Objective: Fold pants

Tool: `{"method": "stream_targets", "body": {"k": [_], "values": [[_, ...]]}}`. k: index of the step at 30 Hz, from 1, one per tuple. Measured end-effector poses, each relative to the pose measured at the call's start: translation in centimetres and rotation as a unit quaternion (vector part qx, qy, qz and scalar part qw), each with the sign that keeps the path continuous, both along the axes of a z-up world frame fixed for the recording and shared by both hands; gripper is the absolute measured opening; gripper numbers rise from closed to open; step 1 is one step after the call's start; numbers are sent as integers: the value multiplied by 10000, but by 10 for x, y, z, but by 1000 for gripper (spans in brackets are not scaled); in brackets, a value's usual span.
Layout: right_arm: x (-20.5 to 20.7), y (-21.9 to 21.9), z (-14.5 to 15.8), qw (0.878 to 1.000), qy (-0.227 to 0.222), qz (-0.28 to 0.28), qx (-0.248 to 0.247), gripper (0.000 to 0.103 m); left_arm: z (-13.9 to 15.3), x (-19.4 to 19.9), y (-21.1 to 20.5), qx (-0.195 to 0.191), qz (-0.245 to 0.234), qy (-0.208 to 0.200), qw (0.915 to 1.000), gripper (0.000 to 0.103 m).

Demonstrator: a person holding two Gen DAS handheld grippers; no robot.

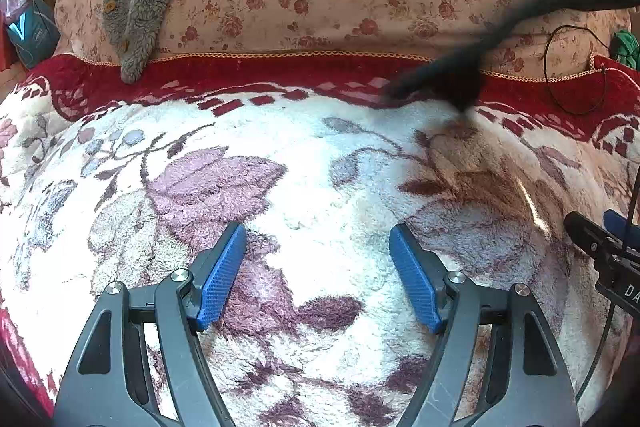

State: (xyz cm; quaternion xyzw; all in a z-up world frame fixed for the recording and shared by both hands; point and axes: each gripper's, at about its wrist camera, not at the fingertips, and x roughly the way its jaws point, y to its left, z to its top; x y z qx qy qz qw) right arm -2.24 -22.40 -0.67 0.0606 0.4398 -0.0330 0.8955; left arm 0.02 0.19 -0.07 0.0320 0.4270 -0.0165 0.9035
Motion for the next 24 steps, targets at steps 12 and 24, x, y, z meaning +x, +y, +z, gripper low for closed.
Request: {"method": "stream_targets", "body": {"k": [12, 24], "values": [[0, 0, 0, 10000, 1, 0, -2, 87, 0, 0, 0, 8, -1, -1, 10000, 75], [0, 0, 0, 10000, 2, 0, -5, 87, 0, -1, 1, -2, -1, -2, 10000, 75]]}}
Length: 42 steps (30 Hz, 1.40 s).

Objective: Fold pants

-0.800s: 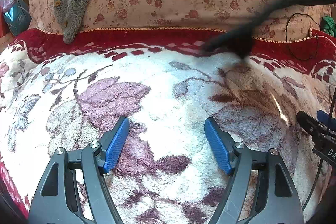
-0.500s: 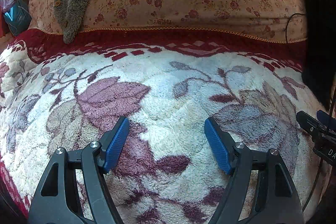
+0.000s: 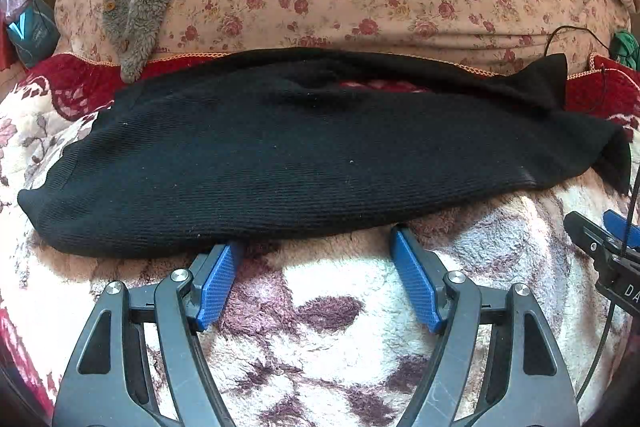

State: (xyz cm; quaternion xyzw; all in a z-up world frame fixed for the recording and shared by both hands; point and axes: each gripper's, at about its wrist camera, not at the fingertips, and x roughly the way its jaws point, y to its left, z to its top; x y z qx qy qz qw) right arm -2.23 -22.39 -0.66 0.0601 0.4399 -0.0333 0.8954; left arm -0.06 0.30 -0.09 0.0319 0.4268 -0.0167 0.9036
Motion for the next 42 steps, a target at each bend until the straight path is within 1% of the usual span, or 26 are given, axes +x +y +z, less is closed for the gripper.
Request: {"method": "stream_targets", "body": {"k": [5, 7, 8, 10, 12, 13, 15, 17, 18, 20, 21, 22, 23, 24, 26, 27, 29, 30, 32, 34, 37, 39, 42], "values": [[0, 0, 0, 10000, 1, 0, -1, 87, 1, 0, -1, 22, -2, 8, 10000, 76], [0, 0, 0, 10000, 3, 0, -6, 87, 1, 0, -11, 371, 17, -21, 9993, 77], [0, 0, 0, 10000, 1, 0, -1, 87, 1, -1, -12, 440, 16, -41, 9990, 77], [0, 1, 0, 10000, 15, -2, -37, 87, 3, -3, -11, 506, -18, -37, 9987, 77], [2, 4, 1, 9998, 99, 14, -191, 87, 7, -3, -9, 519, -116, 83, 9986, 77], [3, 3, 0, 9998, 89, 38, -145, 87, 10, -4, -9, 512, -157, 140, 9985, 77], [5, 3, 4, 9998, 145, 109, -71, 86, 18, -8, -3, 240, -158, 174, 9994, 77], [2, 3, 10, 9996, 230, 111, -92, 83, 28, -13, 4, 41, -29, 127, 9999, 77], [-1, 5, 14, 9994, 298, 146, -70, 83, 33, -15, 5, 26, -7, 82, 10000, 77], [-10, 7, 20, 9992, 234, 278, 138, 83, 44, -19, 6, 27, 15, -59, 10000, 77], [-15, 8, 25, 9990, 166, 343, 249, 83, 49, -22, 7, 2, 7, -128, 9999, 77], [-22, 9, 29, 9987, -30, 364, 356, 83, 54, -24, 7, -29, 2, -170, 9999, 77], [-25, 10, 34, 9986, -75, 369, 365, 83, 57, -26, 7, -50, 1, -191, 9998, 77], [-31, 10, 39, 9985, -215, 354, 369, 83, 60, -28, 8, -81, -7, -229, 9997, 77], [-34, 8, 48, 9978, -127, 336, 551, 83, 66, -33, 8, -92, -21, -314, 9995, 77], [-38, 5, 54, 9963, -129, 379, 757, 83, 68, -35, 7, -96, -23, -334, 9994, 77], [-45, 6, 61, 9969, -230, 409, 624, 83, 71, -36, 8, -125, -35, -358, 9993, 77], [-47, 10, 63, 9980, -294, 433, 353, 83, 73, -38, 9, -158, -24, -370, 9992, 77], [-52, 10, 68, 9983, -310, 465, 182, 83, 73, -40, 9, -225, 11, -352, 9991, 77], [-56, 6, 73, 9984, -286, 435, 234, 83, 73, -40, 11, -310, -9, -255, 9992, 77], [-61, -3, 81, 9978, -336, 412, 402, 83, 75, -43, 12, -326, 9, -277, 9991, 77], [-65, -6, 83, 9980, -397, 346, 337, 83, 75, -45, 11, -318, -8, -273, 9991, 77], [-69, -14, 83, 9979, -439, 263, 389, 83, 74, -48, 13, -343, 5, -244, 9991, 77]]}}
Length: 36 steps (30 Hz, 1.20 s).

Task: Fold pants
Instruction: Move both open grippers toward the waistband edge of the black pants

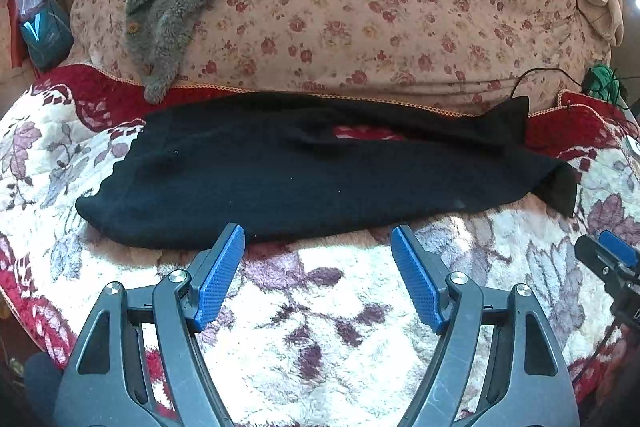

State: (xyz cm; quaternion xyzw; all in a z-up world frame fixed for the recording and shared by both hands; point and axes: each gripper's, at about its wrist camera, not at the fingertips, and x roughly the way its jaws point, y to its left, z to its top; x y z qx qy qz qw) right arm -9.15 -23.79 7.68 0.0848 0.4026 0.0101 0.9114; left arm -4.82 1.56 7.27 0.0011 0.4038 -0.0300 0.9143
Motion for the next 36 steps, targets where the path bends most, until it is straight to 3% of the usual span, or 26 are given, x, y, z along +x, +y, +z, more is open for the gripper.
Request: {"method": "stream_targets", "body": {"k": [10, 15, 22, 36], "values": [[7, -37, -16, 9962, 246, -423, 725, 83, -16, 5, 17, -127, 151, 238, 9995, 77], [13, -38, -19, 9962, 215, -442, 716, 83, -24, 12, 37, -283, 336, 360, 9984, 77], [21, -32, -25, 9965, 238, -392, 704, 83, -30, 19, 56, -222, 609, 421, 9970, 77], [27, -30, -30, 9954, 260, -424, 815, 83, -28, 23, 60, -128, 631, 357, 9973, 77]]}}
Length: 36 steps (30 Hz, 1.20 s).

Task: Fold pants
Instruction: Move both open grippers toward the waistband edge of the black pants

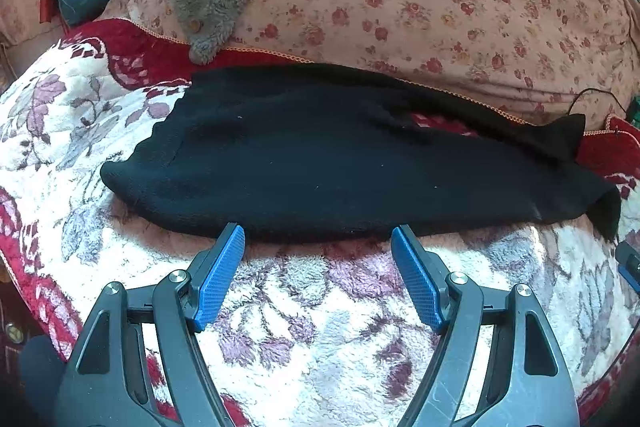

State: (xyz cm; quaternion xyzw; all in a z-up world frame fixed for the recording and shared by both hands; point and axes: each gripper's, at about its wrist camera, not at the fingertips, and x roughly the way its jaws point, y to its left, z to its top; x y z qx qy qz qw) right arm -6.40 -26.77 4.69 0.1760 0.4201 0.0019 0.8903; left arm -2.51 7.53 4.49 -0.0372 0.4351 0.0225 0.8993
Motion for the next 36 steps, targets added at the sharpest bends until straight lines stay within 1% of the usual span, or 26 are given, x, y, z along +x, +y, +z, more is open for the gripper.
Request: {"method": "stream_targets", "body": {"k": [28, 30, 32, 36], "values": [[4, -7, -8, 9998, 54, -155, 78, 83, -5, 5, 7, -32, 84, 99, 9999, 77], [5, -8, -8, 9998, 52, -164, 86, 83, -5, 5, 11, -99, 73, 119, 9999, 77], [8, -9, -9, 9998, 82, -166, 88, 83, -8, 5, 20, -268, 83, 172, 9995, 77], [11, -12, -12, 9997, 102, -194, 82, 83, -15, 4, 44, -569, 297, 281, 9975, 77]]}}
